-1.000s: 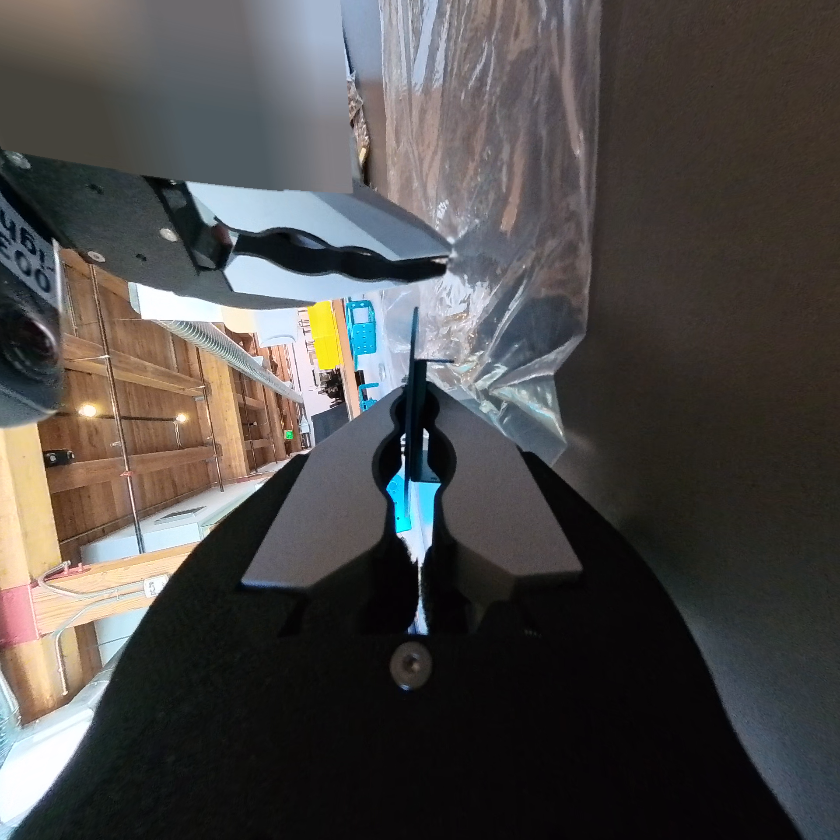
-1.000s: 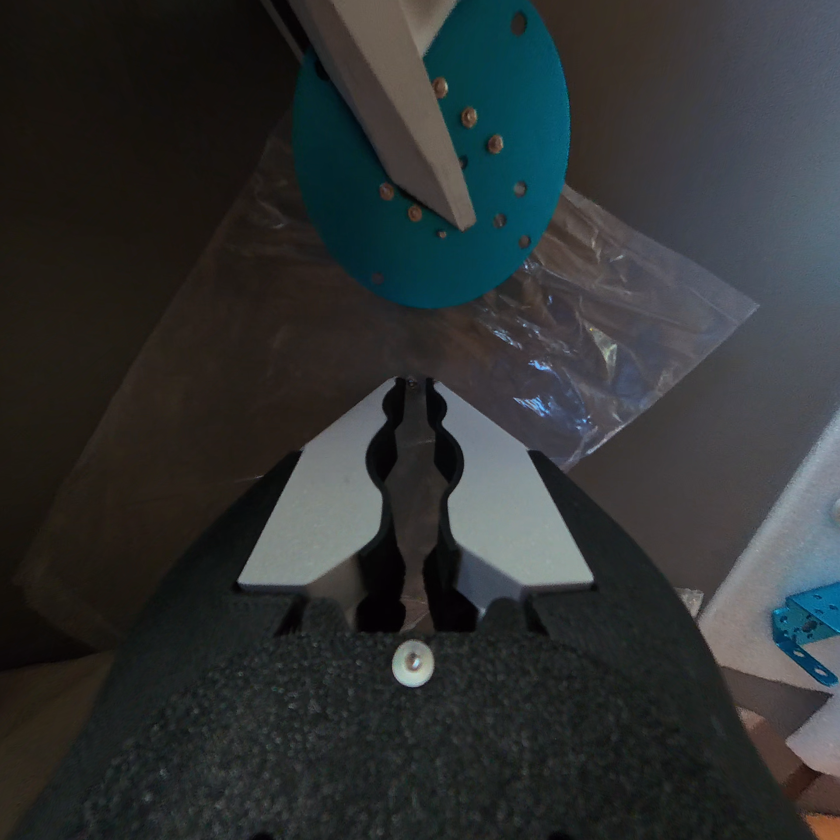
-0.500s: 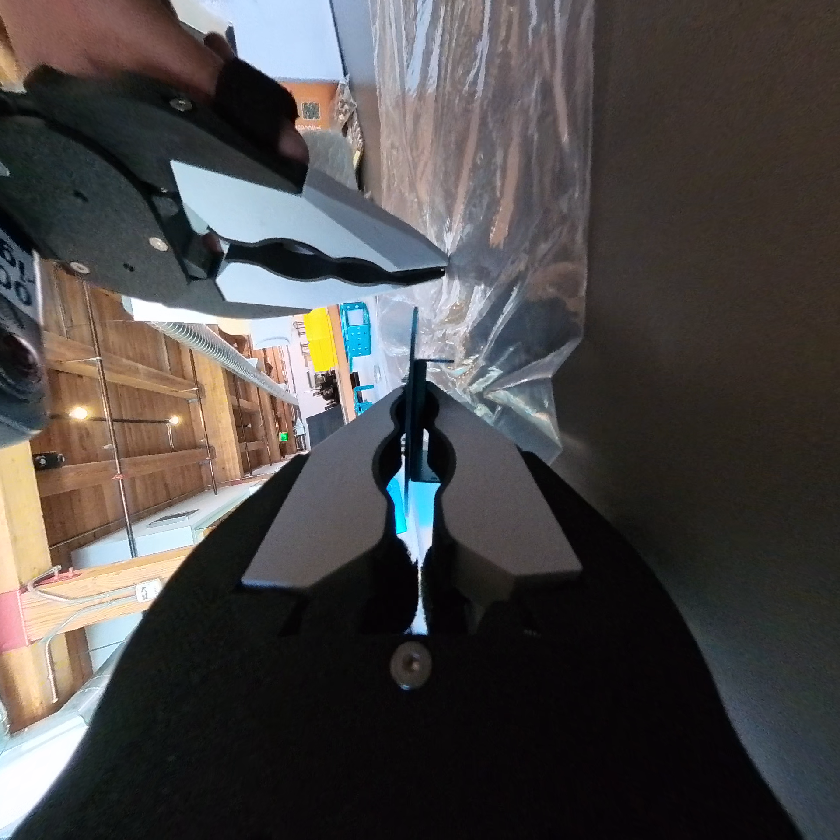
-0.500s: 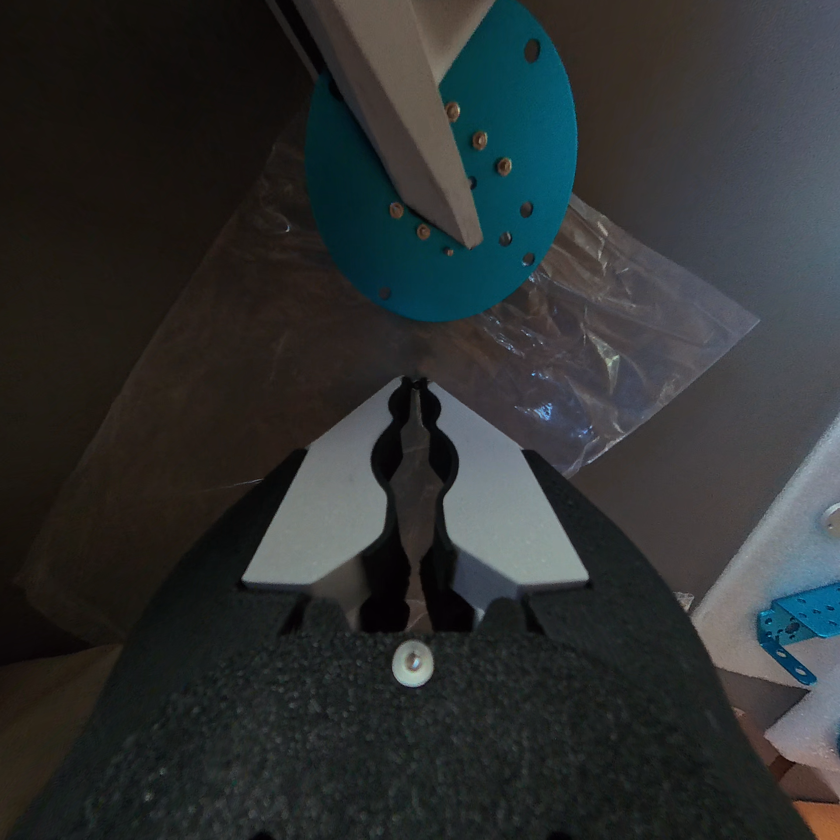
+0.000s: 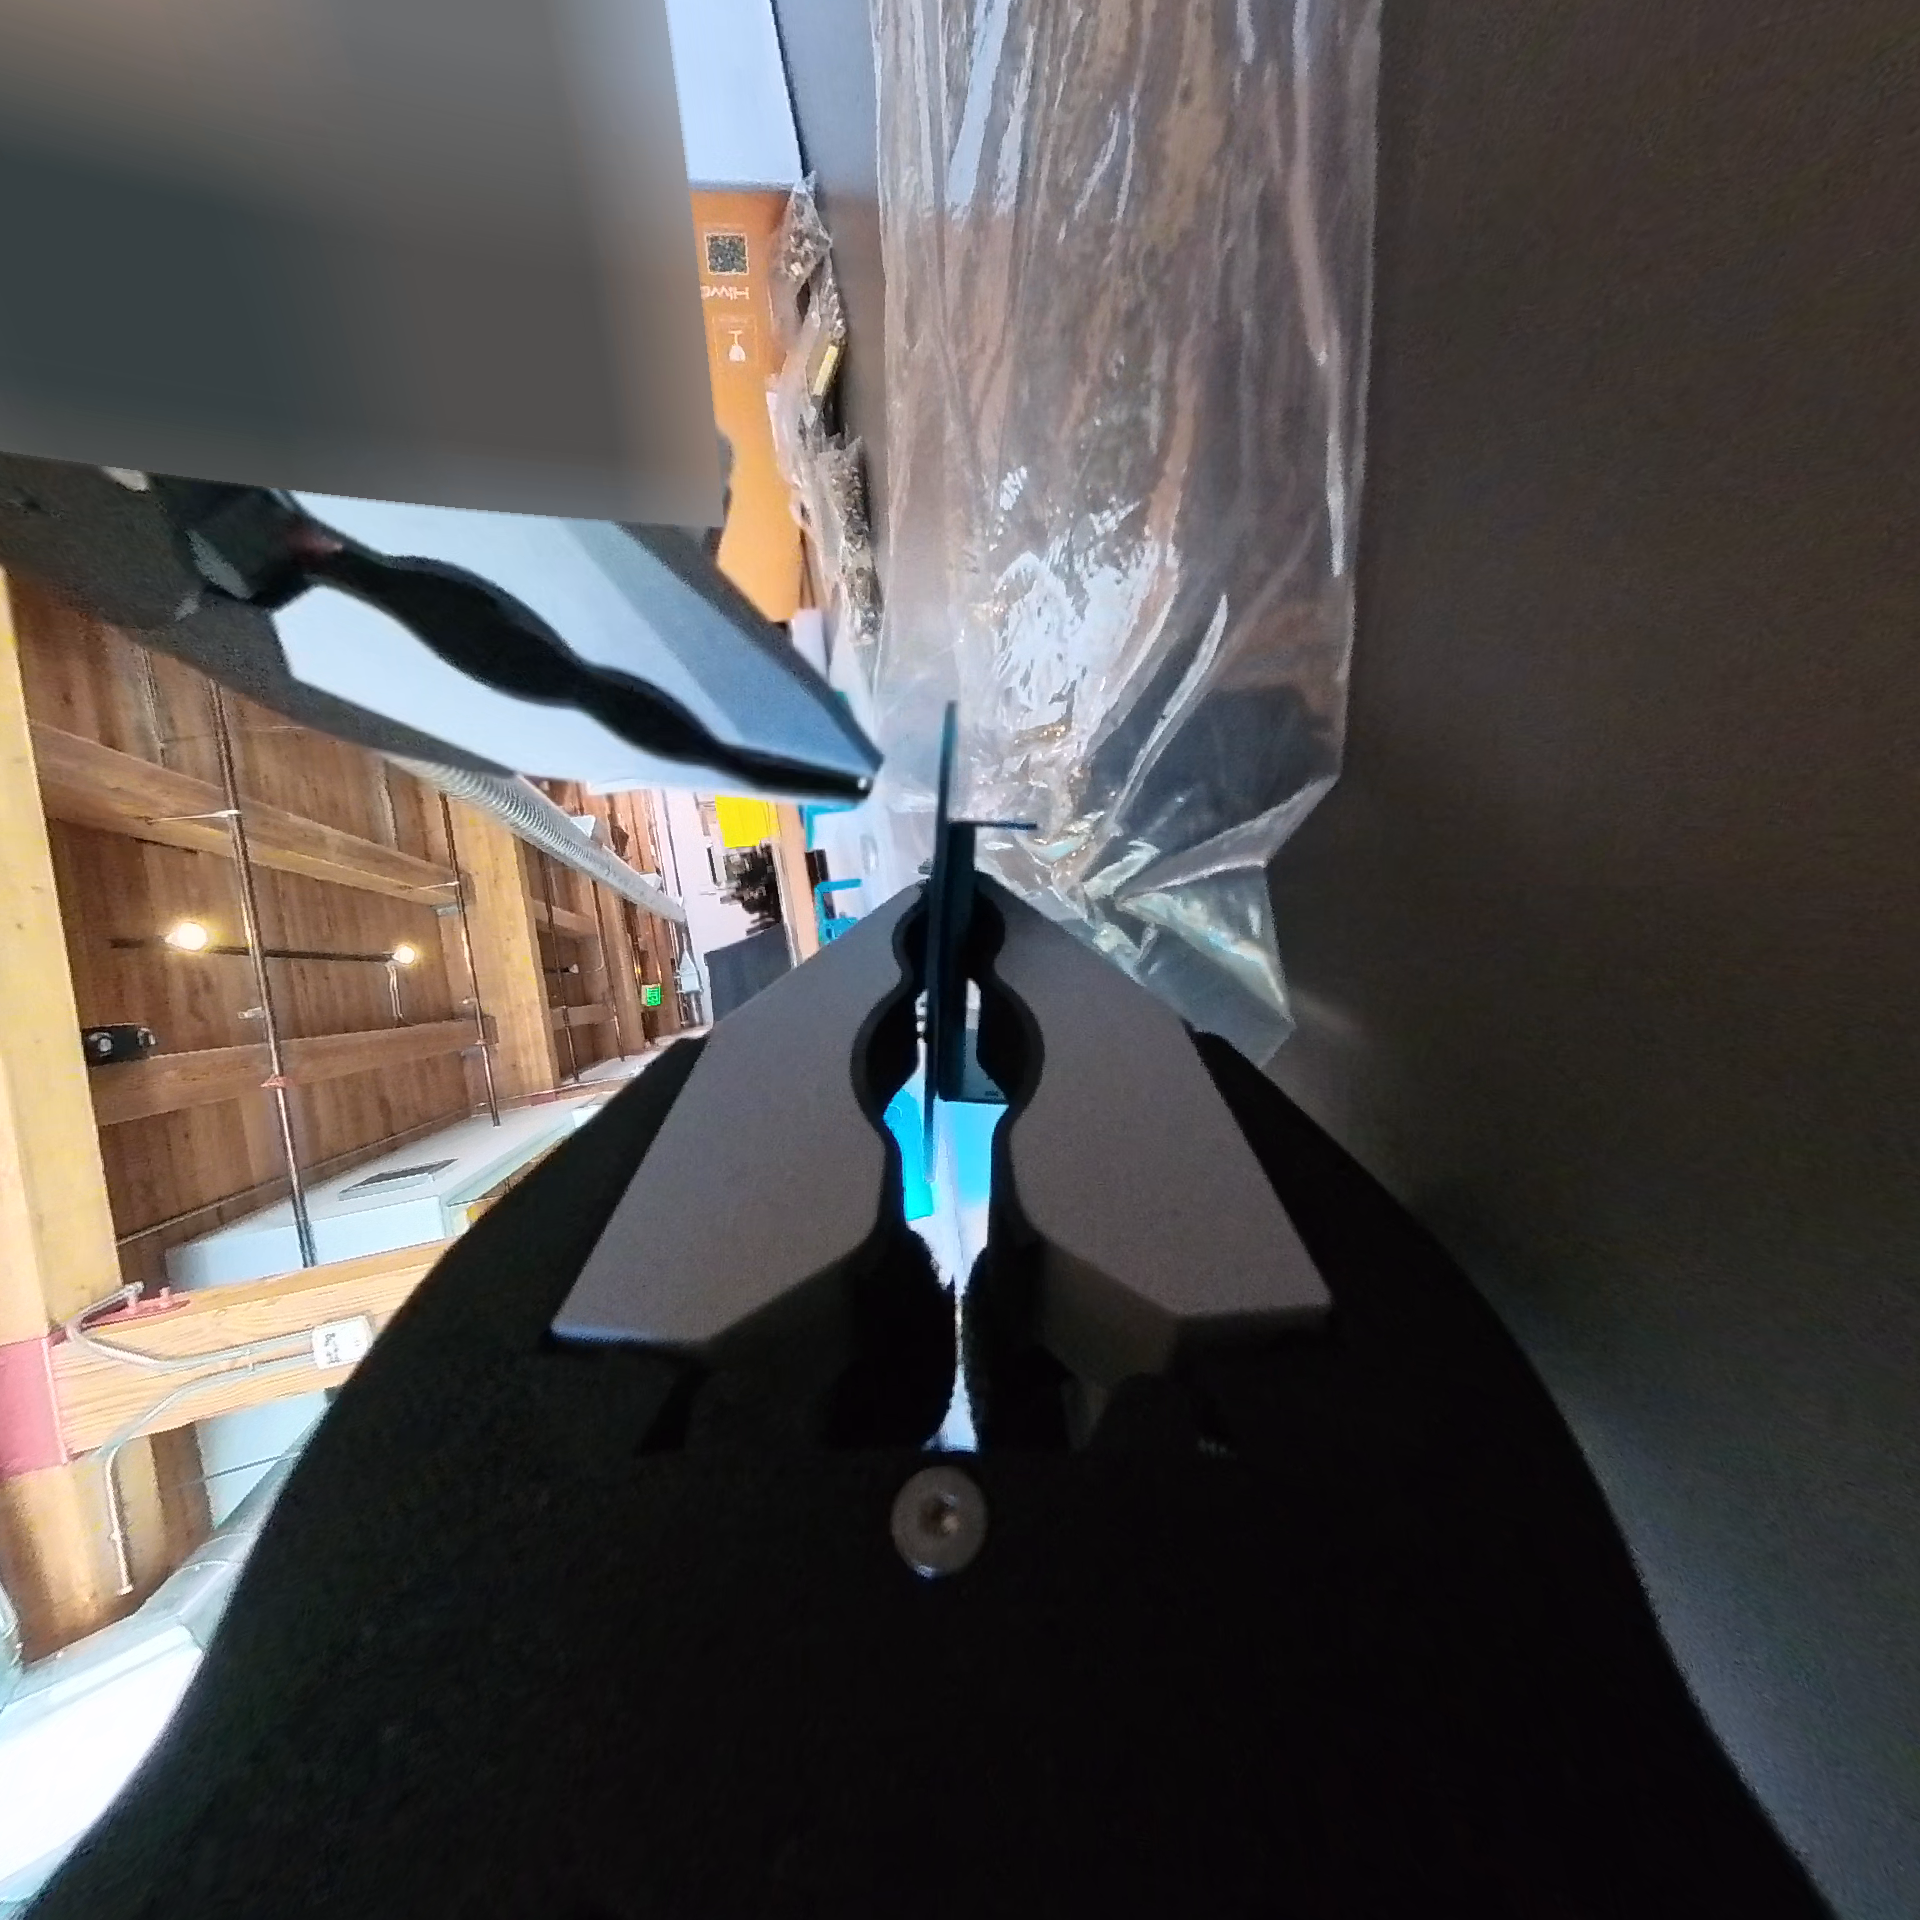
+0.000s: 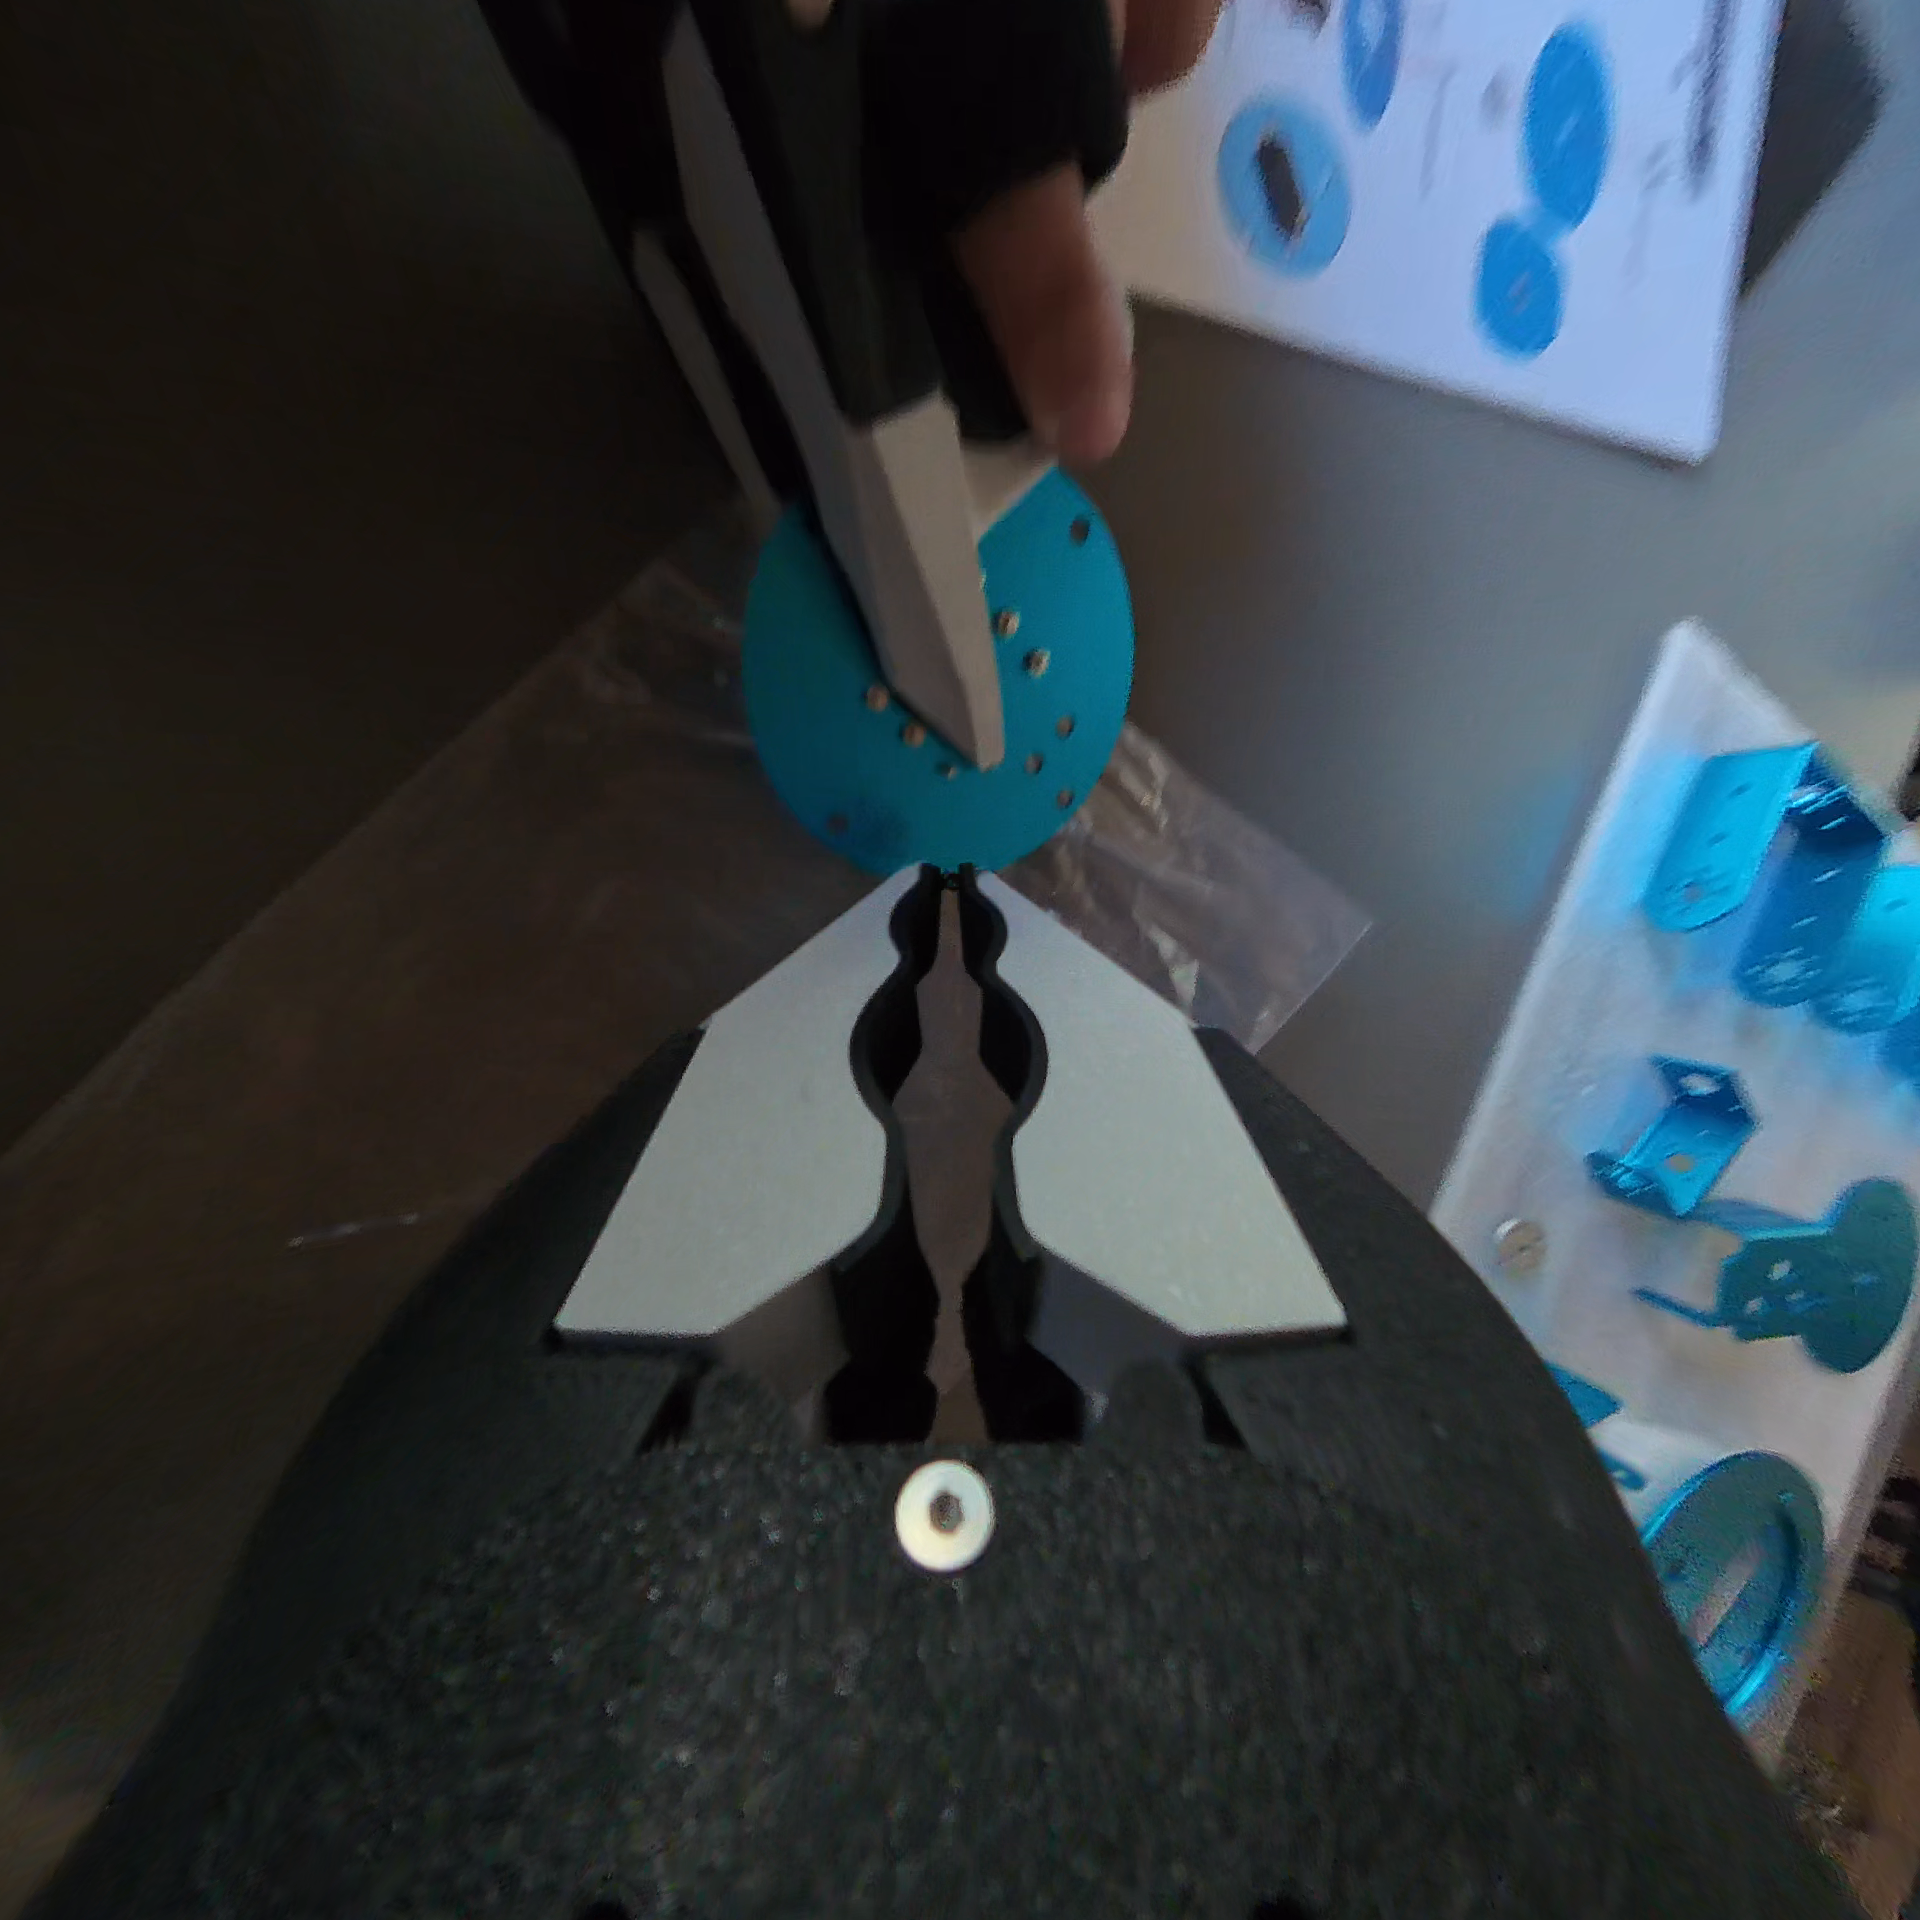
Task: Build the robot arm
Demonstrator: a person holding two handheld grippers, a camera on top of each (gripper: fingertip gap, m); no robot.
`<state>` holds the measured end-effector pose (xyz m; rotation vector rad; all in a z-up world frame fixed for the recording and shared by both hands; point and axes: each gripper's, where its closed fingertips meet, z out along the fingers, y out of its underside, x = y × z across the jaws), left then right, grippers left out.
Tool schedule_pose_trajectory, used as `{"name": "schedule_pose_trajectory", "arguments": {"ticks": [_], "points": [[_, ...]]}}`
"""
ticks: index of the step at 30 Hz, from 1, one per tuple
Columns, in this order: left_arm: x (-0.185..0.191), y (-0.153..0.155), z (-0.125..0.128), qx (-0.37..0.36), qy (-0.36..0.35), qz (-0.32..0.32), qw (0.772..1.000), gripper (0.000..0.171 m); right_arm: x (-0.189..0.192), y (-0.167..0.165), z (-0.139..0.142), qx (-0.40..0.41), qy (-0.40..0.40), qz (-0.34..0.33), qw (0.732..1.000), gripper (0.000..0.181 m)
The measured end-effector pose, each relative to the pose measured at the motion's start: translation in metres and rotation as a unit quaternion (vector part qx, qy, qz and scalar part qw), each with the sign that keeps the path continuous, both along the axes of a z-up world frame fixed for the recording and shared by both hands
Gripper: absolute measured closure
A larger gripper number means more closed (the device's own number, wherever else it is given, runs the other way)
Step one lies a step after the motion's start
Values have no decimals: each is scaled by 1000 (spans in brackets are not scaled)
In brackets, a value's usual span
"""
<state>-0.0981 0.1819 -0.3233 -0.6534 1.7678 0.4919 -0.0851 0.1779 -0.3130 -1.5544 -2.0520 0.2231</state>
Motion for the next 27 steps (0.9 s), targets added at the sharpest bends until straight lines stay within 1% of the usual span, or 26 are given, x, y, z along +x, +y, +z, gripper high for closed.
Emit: {"name": "schedule_pose_trajectory", "arguments": {"ticks": [3, 7, 10, 19, 27], "points": [[0, 0, 2, 4, -3, -1, 1000, 170, -13, -3, 4, 12, 35, 13, 999, 179], [1, -1, 3, 5, -5, -2, 1000, 170, -16, -2, -2, -9, 36, 1, 999, 179], [1, -1, 3, 6, -6, 0, 1000, 170, -19, -4, -2, -24, 42, -6, 999, 179], [0, 2, 3, 3, -4, 5, 1000, 170, -21, -1, -2, -19, 43, -14, 999, 179], [-4, 11, 2, -12, -10, 33, 999, 170, -25, 8, -4, -40, 51, -72, 995, 179]]}}
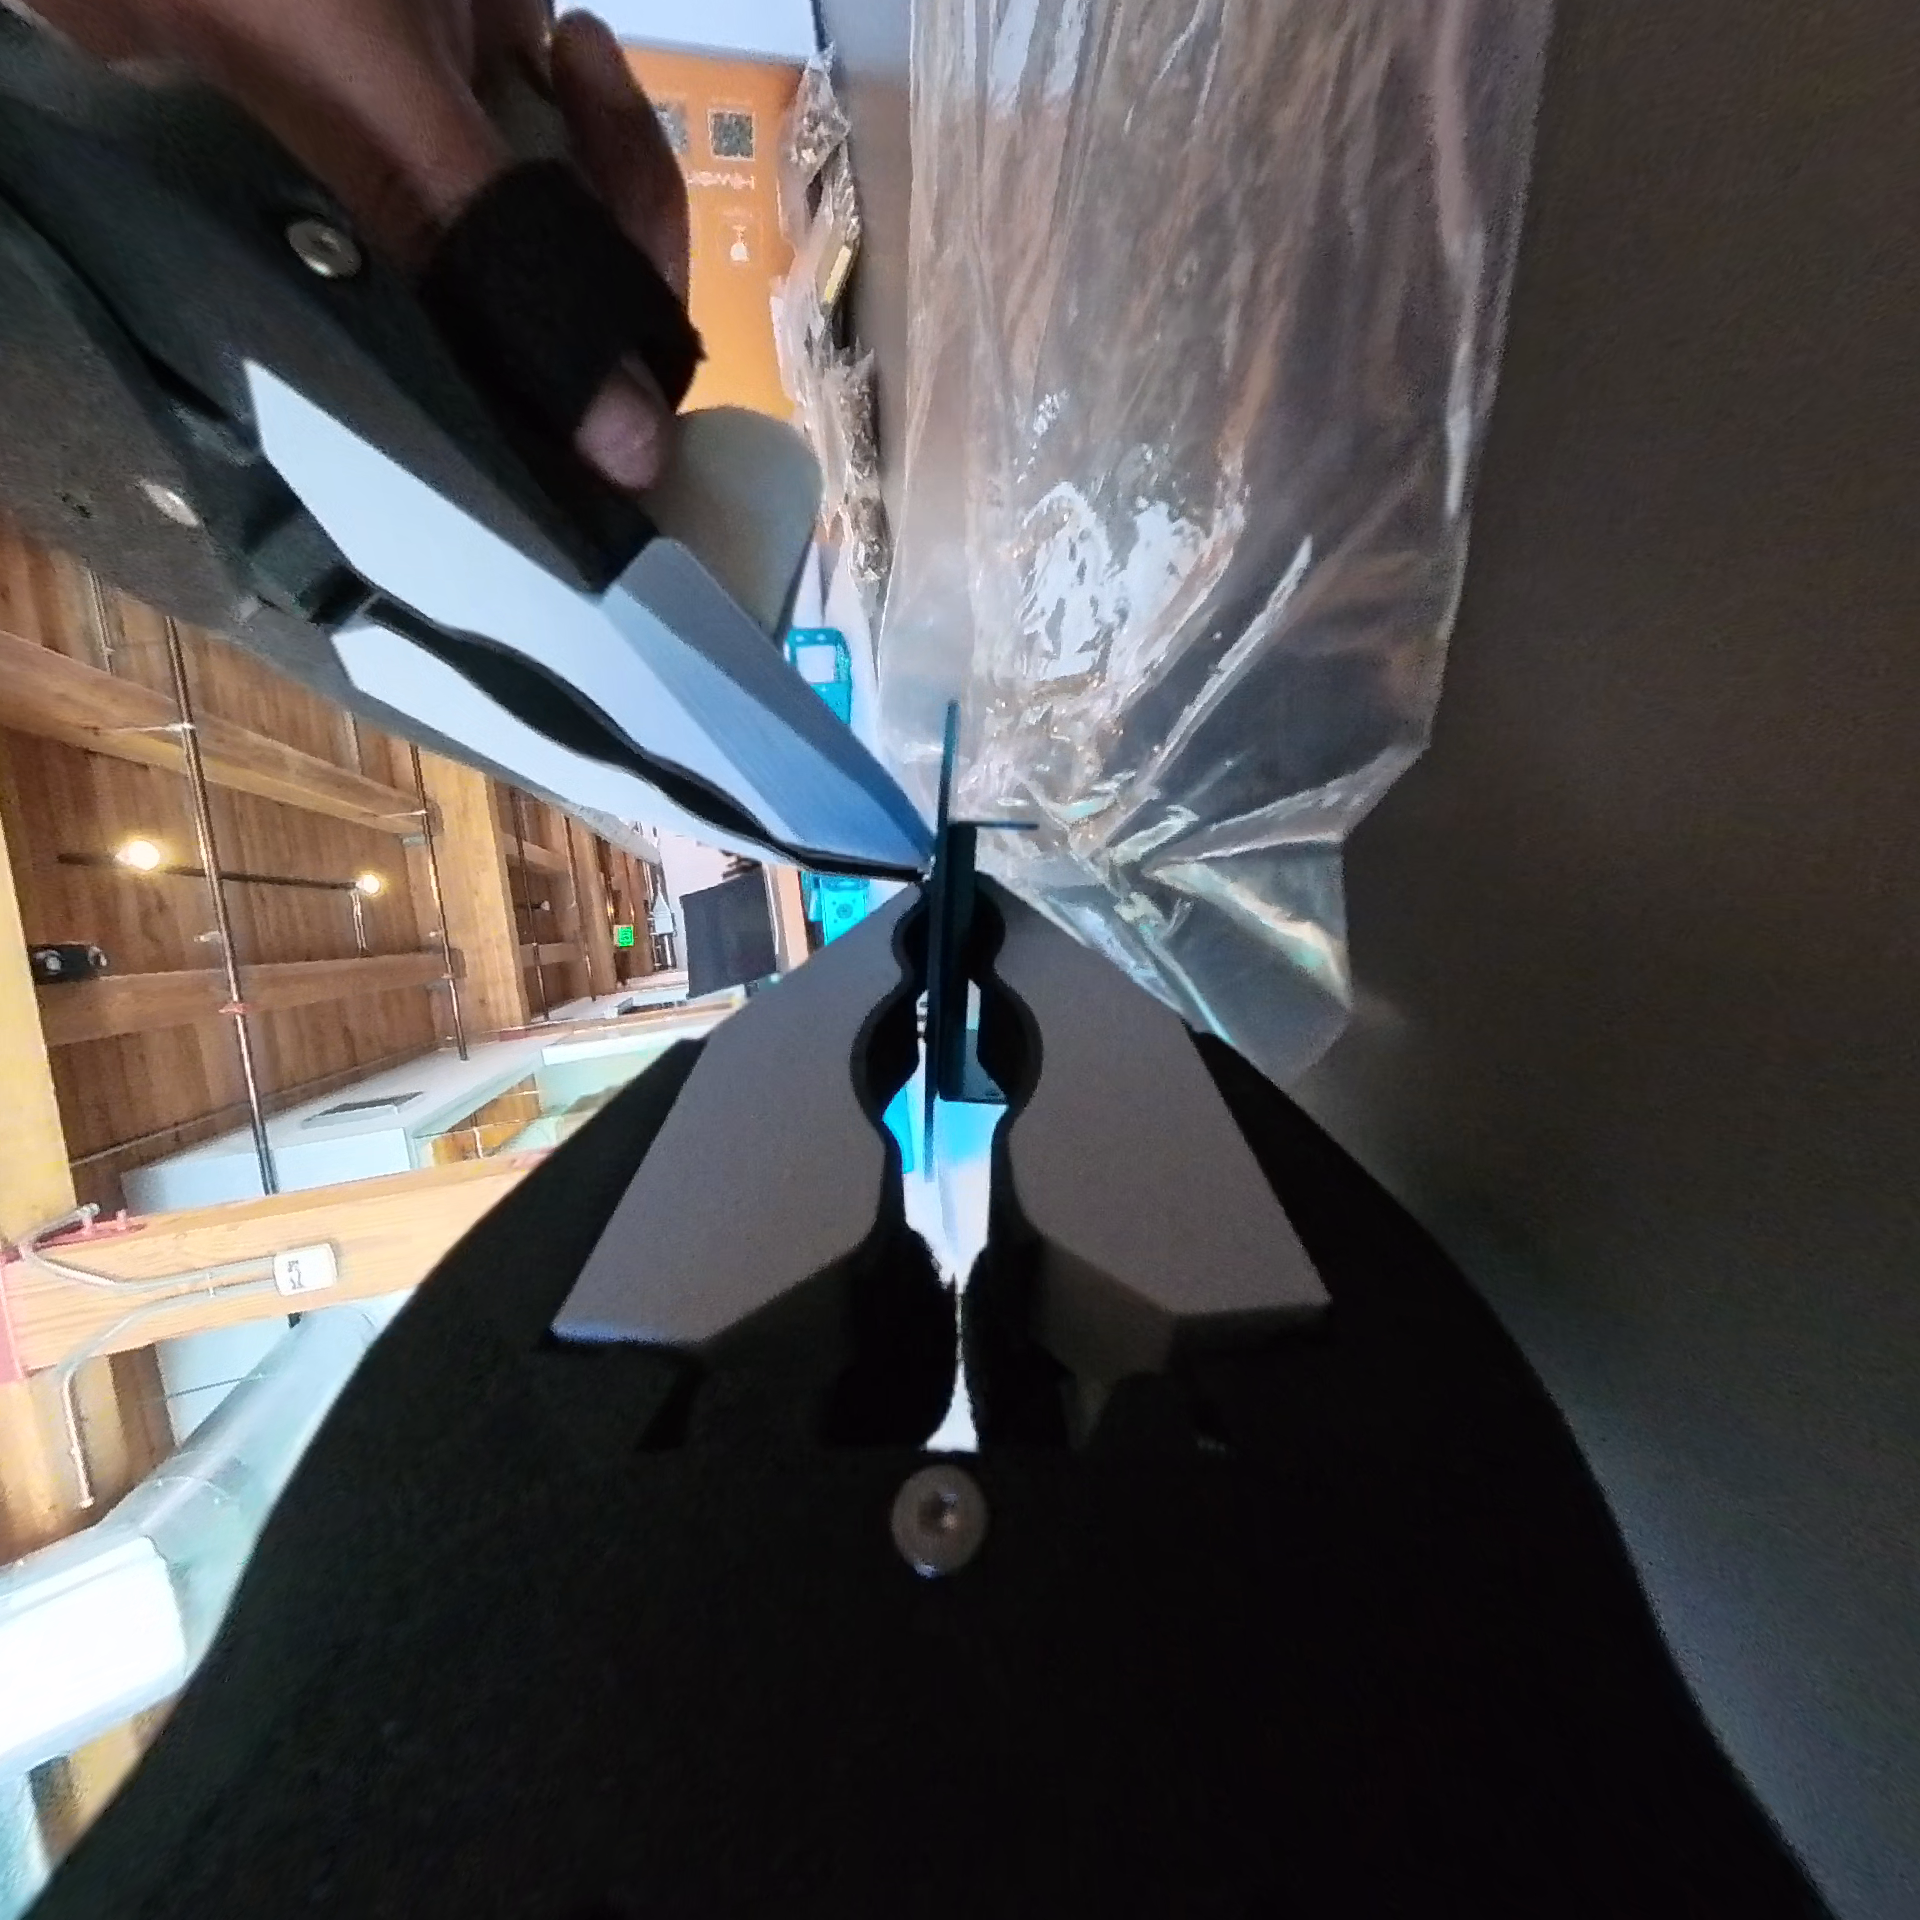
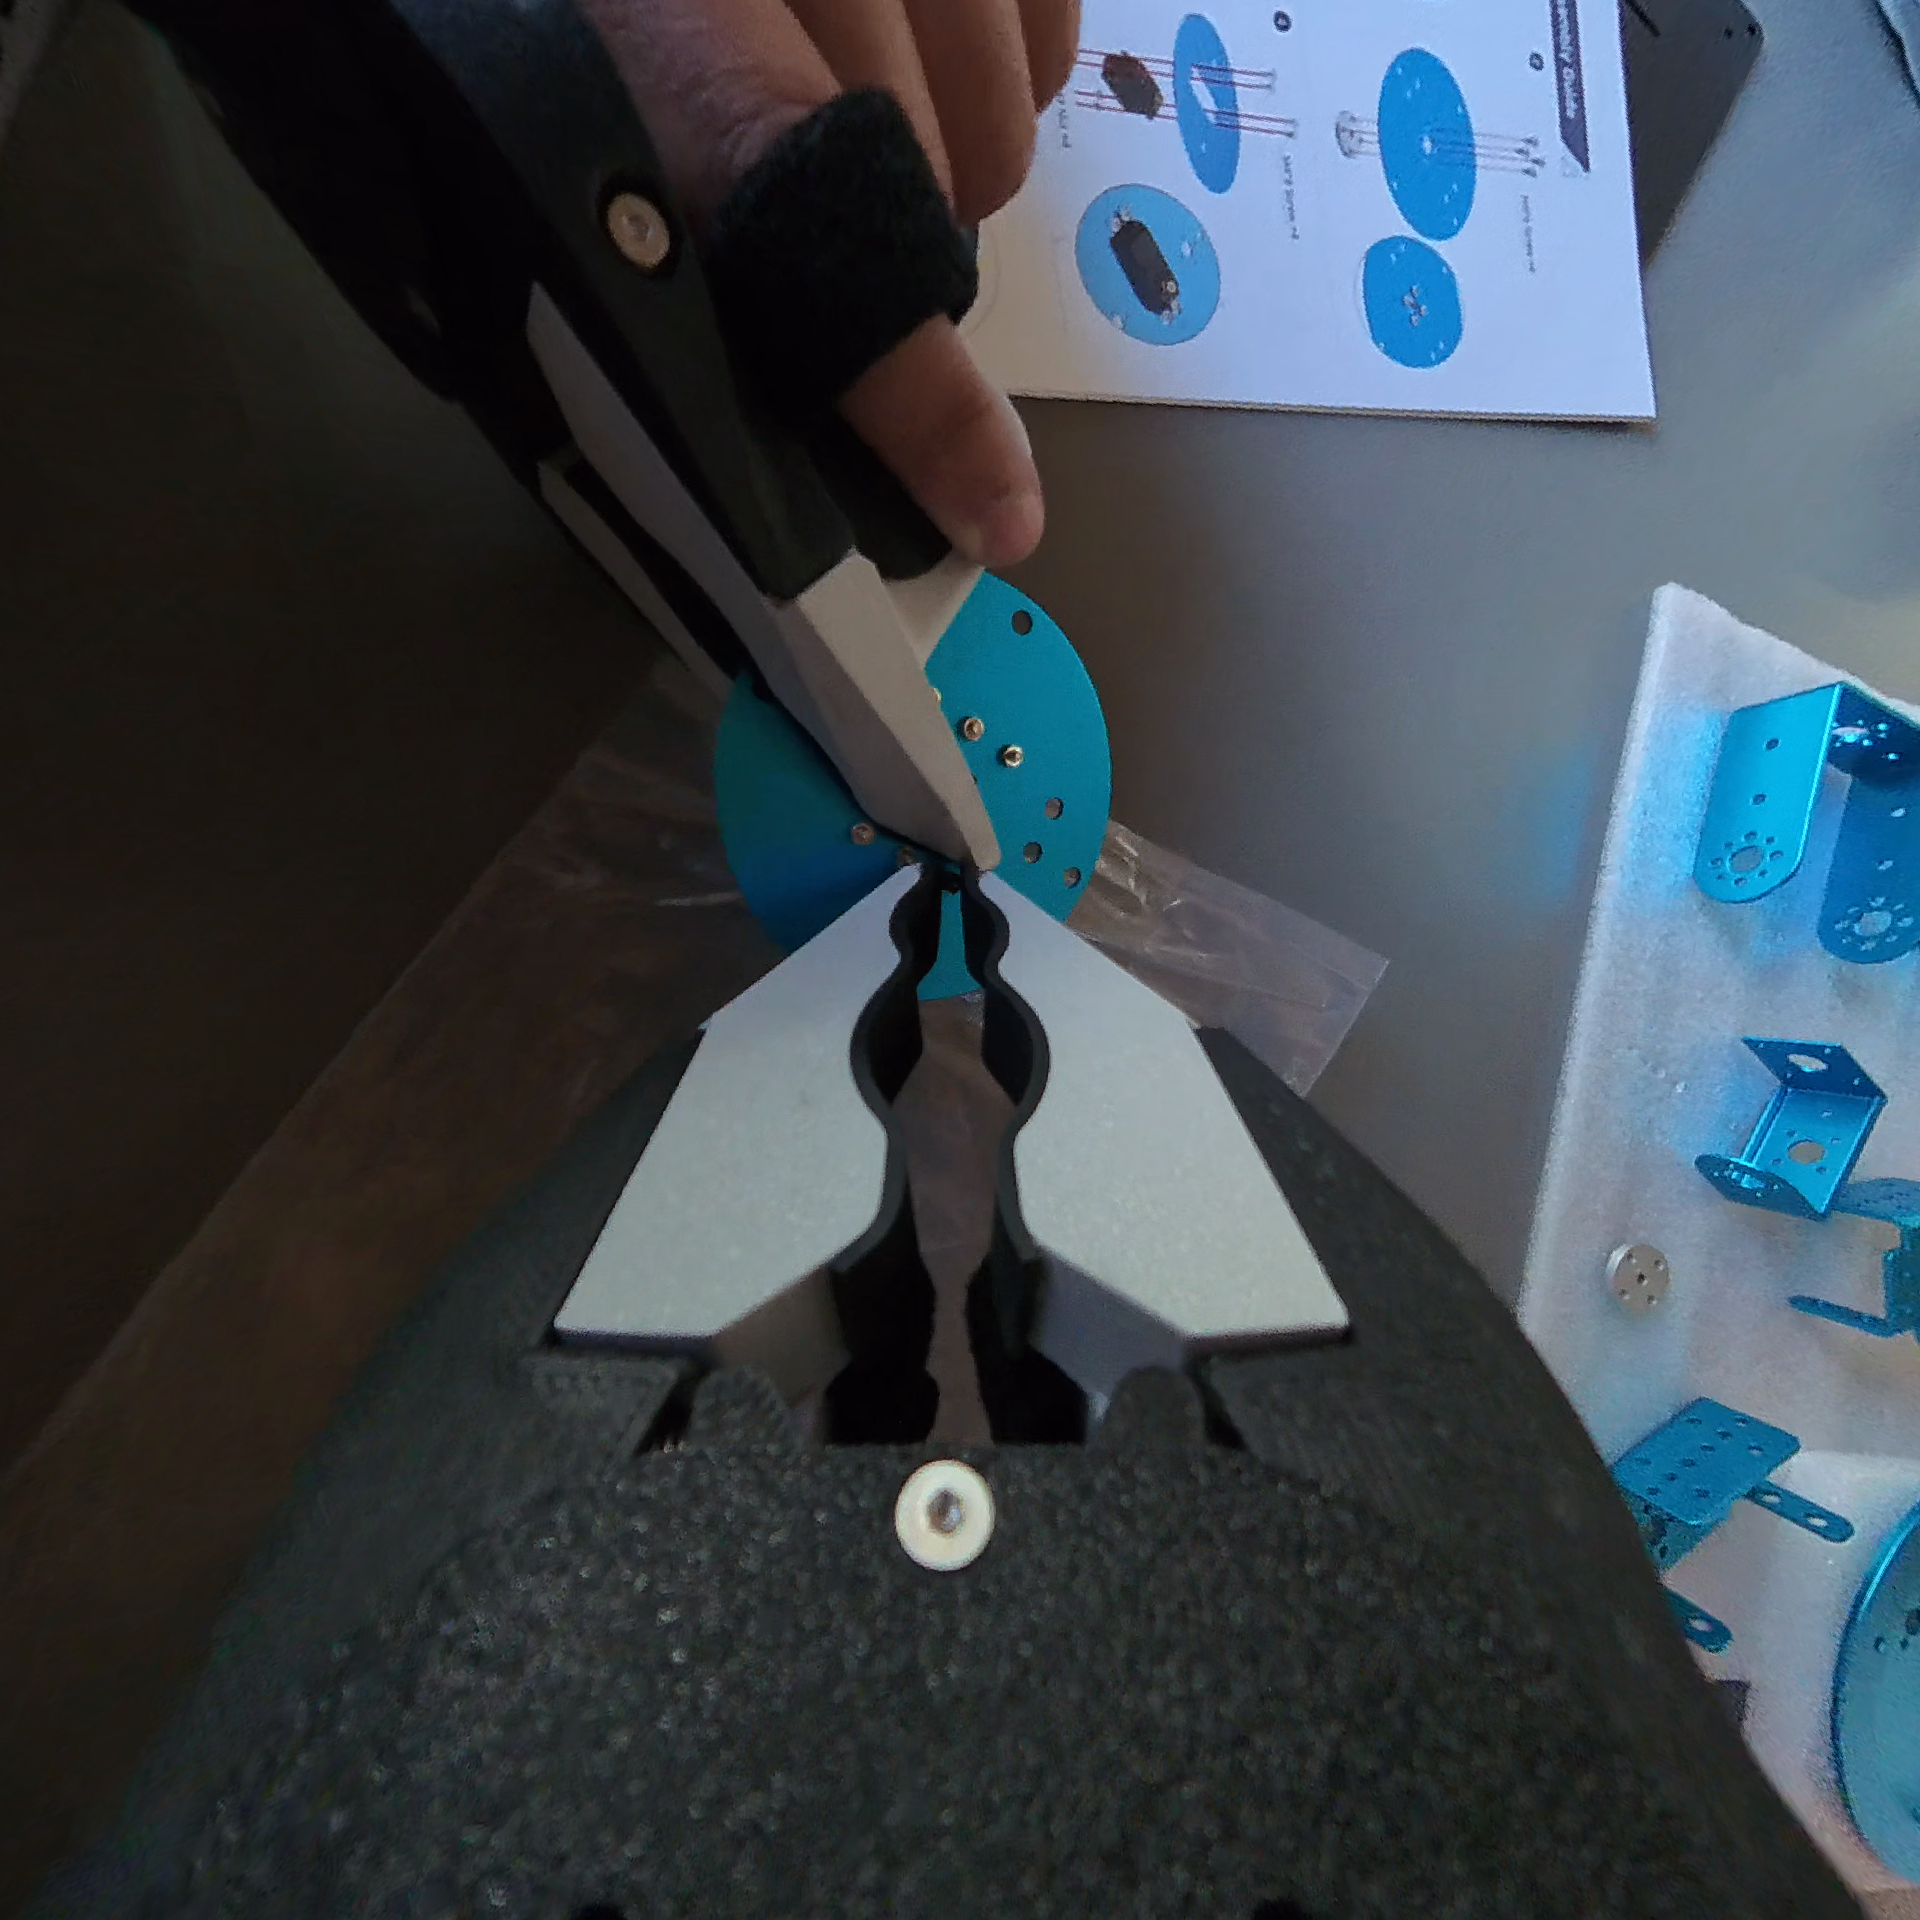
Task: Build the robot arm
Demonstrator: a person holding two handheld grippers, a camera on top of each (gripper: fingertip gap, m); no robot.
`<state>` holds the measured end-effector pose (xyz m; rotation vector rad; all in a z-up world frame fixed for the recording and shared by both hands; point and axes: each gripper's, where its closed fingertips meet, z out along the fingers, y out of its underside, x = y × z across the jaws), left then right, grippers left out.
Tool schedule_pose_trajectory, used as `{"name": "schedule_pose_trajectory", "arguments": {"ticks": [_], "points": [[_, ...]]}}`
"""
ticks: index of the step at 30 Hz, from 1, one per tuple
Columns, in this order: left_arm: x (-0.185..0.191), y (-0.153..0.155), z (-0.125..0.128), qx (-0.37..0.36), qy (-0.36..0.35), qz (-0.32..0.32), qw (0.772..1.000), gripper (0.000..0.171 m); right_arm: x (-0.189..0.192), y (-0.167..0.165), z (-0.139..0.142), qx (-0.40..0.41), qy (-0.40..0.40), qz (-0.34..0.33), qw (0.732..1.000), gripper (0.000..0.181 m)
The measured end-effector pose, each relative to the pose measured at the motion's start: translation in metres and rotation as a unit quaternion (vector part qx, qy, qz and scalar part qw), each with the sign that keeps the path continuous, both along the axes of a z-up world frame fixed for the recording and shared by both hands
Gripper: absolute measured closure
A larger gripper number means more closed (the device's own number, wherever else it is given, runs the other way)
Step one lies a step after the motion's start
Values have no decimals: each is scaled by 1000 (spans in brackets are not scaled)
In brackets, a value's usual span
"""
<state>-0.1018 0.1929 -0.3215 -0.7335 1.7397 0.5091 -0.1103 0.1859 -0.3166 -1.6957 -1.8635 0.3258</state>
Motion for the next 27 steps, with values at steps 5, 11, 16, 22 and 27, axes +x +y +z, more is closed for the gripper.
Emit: {"name": "schedule_pose_trajectory", "arguments": {"ticks": [5, 11, 16, 22, 27], "points": [[-1, 4, 3, 1, -7, 13, 1000, 170, -2, 5, 4, -5, 11, -28, 1000, 179], [-3, 8, 7, 2, -17, 21, 1000, 170, -3, 9, 8, -1, 17, -46, 999, 179], [-2, 8, 11, 5, -28, 23, 999, 170, -3, 10, 12, 5, 18, -49, 999, 179], [-1, 8, 14, 10, -34, 21, 999, 170, -3, 9, 15, 7, 18, -48, 999, 178], [-1, 7, 16, 14, -37, 20, 999, 171, -3, 9, 16, 7, 20, -49, 999, 178]]}}
